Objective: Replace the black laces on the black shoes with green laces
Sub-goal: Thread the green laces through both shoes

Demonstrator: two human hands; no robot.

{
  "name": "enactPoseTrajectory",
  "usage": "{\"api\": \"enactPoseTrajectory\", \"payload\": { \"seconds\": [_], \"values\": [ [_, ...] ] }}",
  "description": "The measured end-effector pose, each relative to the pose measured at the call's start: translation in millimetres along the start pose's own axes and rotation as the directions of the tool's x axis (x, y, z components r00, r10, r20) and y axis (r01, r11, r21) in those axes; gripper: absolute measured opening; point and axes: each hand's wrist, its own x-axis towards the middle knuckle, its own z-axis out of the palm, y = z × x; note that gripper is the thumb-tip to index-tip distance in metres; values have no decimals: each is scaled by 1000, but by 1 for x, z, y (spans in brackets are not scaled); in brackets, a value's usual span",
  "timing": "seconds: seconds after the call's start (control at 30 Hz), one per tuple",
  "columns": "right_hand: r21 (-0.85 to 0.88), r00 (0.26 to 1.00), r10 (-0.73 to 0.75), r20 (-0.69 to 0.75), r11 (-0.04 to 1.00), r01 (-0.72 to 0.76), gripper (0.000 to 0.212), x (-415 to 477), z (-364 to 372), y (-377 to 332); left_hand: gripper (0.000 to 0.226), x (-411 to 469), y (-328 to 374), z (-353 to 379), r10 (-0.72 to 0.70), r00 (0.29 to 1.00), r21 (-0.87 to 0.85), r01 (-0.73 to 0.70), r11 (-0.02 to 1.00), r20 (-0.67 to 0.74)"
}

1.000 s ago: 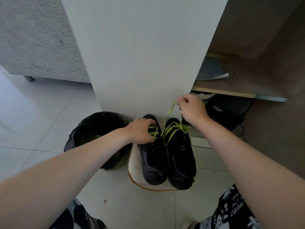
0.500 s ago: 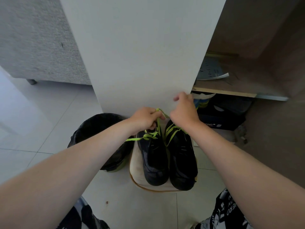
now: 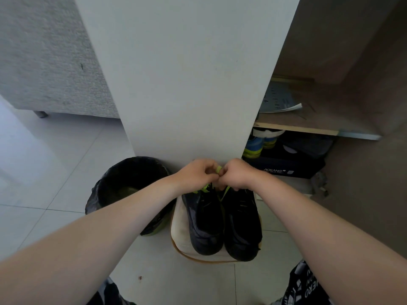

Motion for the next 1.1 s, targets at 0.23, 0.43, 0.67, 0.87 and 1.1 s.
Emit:
{"api": "enactPoseTrajectory", "payload": {
  "seconds": [0.23,0.43,0.67,0.87,1.1],
  "values": [
    [-49,995,-18,-99,999,13,28,4,10,4,21,-2,1,-7,7,999,-29,-8,1000,-47],
    [-64,992,52,-119,996,-60,35,7,5,2,20,2,9,-6,79,968,166,-40,985,-237],
    [-137,995,73,-68,987,-82,19,6,10,0,39,1,0,-3,-52,995,-46,49,998,-83],
    [-179,929,146,-339,960,-216,21,7,-5,-1,106,-11,-12,-2,-160,931,592,-71,803,328],
    [-238,919,125,-374,945,-225,21,-3,-19,-2,108,-14,-12,-5,-200,910,563,-45,825,365]
  ]
}}
